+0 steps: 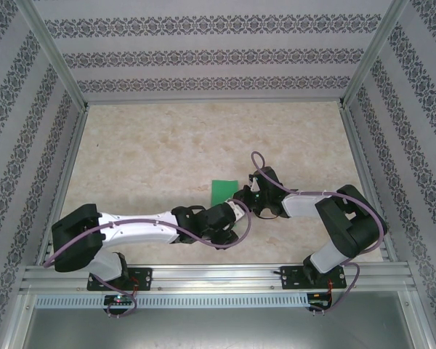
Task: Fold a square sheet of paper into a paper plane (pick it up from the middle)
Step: Third fold the triangle at the center of the table.
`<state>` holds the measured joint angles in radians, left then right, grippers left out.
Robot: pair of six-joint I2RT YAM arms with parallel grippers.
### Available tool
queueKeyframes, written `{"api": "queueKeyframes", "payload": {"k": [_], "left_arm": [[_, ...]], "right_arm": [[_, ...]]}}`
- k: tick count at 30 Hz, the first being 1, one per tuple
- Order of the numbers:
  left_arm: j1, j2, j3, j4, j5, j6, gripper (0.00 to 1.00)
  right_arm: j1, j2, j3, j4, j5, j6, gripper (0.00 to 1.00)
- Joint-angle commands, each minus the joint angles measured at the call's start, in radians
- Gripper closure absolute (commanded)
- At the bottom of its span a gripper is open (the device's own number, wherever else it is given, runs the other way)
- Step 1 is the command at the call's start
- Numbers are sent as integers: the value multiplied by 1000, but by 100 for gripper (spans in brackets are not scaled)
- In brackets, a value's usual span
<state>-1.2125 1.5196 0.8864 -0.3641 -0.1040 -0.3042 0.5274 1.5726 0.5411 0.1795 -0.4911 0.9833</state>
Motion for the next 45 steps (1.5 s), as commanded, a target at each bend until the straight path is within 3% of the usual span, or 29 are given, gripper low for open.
{"api": "queueKeyframes", "payload": {"k": [1, 7, 12, 17, 25, 30, 33, 39, 45], "left_arm": [[-21, 55, 26, 4, -108, 58, 40], [-50, 145, 73, 33, -122, 79, 40], [-56, 185, 94, 29, -218, 61, 42], [-56, 195, 105, 43, -278, 51, 55], [-56, 192, 114, 15, -306, 58, 84], [-52, 185, 117, -5, -328, 62, 93], [-40, 161, 111, 2, -282, 67, 100], [23, 85, 59, 50, -122, 52, 100], [116, 21, 1, 93, 69, 46, 100]], "right_arm": [[-6, -16, 10, 15, 15, 23, 90], [-6, -13, 11, 17, 18, 31, 90], [-7, -11, 11, 19, 14, 32, 90], [-6, -5, 11, 21, 10, 32, 89], [-10, -7, 14, 0, 17, 22, 85], [-16, -19, 19, -33, 20, 3, 83], [-30, -47, 17, -56, 24, -10, 77], [-58, -161, 34, -179, 86, -67, 68], [-57, -226, 98, -278, 142, -137, 70]]}}
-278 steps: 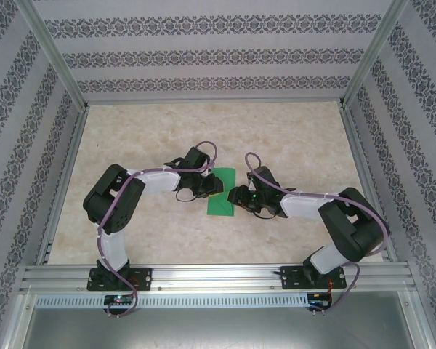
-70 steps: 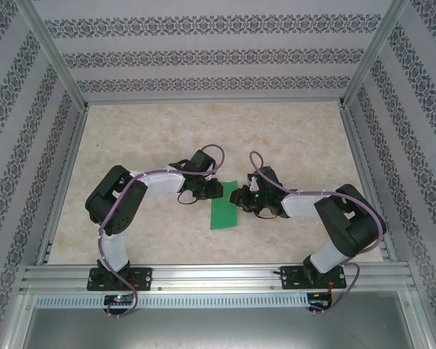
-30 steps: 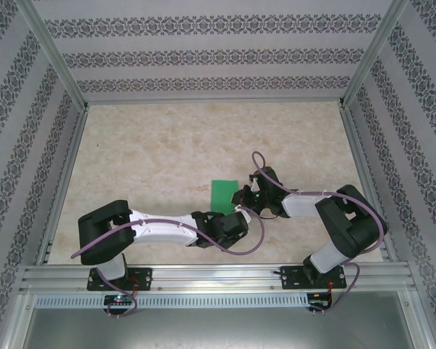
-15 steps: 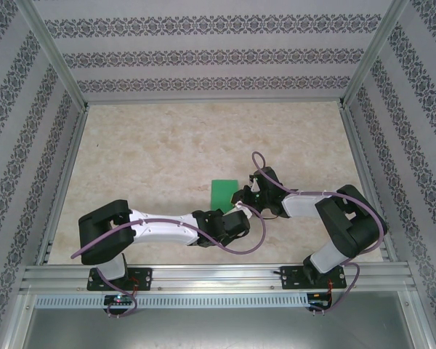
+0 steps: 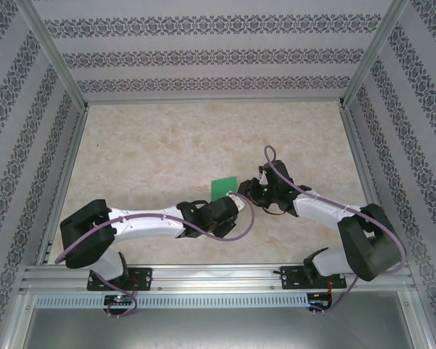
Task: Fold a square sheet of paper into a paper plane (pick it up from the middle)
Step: Third fold the triangle at the center of the table.
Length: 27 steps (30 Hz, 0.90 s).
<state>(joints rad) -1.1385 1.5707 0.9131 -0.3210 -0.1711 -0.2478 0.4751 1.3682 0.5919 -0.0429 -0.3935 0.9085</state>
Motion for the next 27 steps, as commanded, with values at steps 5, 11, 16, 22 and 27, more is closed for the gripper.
{"api": "queueKeyframes", "payload": {"k": [5, 11, 16, 22, 27], "left_arm": [[113, -40, -48, 73, 263, -11, 100], [172, -46, -69, 90, 350, -19, 100], [204, -40, -71, 88, 381, -15, 100], [258, -23, -81, 91, 435, -21, 100], [309, 2, -82, 96, 490, -24, 100]], "right_arm": [[0, 43, 119, -47, -10, -92, 80], [22, 187, 221, -52, -61, -126, 85], [41, 314, 265, -11, -81, -118, 86], [57, 417, 313, -61, -64, -173, 88], [66, 464, 341, -132, -36, -224, 89]]}}
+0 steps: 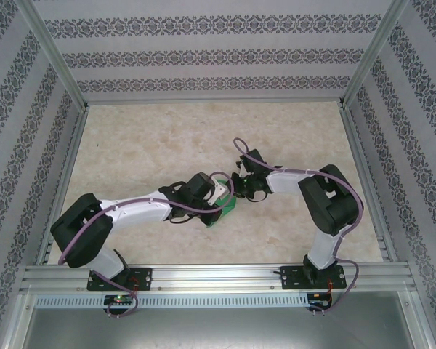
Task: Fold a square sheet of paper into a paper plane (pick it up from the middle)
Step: Third fold the triangle at the center of the table.
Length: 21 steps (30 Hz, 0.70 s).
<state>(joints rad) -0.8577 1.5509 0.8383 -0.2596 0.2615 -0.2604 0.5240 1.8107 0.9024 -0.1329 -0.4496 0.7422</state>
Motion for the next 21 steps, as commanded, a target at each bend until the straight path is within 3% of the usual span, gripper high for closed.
{"api": "queueKeyframes", "payload": {"k": [1, 9, 21], "left_arm": [[39, 28, -2, 32, 69, -12, 100], [107, 72, 9, 24, 115, -9, 100], [129, 116, 16, 26, 97, -1, 100]], "right_arm": [[20, 28, 36, -57, 30, -64, 89], [31, 45, 48, -99, 63, -88, 90], [41, 47, 47, -100, 73, -83, 89]]}}
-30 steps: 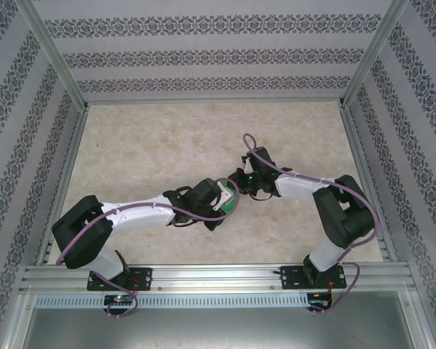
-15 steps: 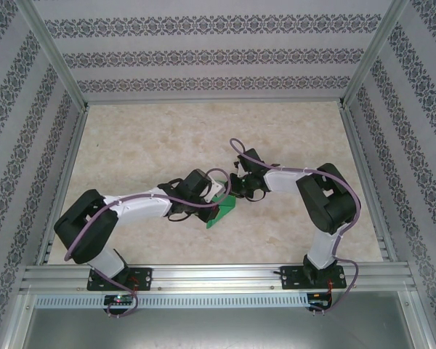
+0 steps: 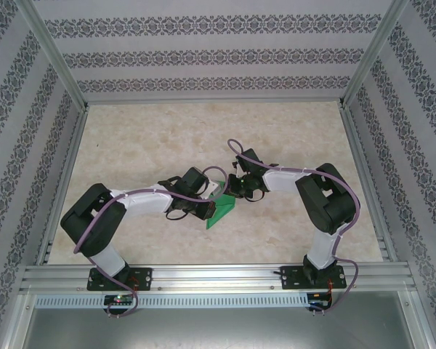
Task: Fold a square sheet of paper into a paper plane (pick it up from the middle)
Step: Third fold the triangle at the center of the table.
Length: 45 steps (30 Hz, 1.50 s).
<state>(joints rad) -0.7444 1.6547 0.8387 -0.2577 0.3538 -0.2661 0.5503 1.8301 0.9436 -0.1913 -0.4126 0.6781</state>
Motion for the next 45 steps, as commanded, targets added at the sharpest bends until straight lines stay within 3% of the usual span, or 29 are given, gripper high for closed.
{"api": "queueKeyframes", "payload": {"k": [1, 45], "left_arm": [[16, 14, 17, 27, 5, 9, 100], [23, 79, 18, 23, -52, 24, 98]], "right_arm": [[14, 30, 3, -40, 38, -17, 89], [11, 12, -2, -13, 42, 18, 85]]}}
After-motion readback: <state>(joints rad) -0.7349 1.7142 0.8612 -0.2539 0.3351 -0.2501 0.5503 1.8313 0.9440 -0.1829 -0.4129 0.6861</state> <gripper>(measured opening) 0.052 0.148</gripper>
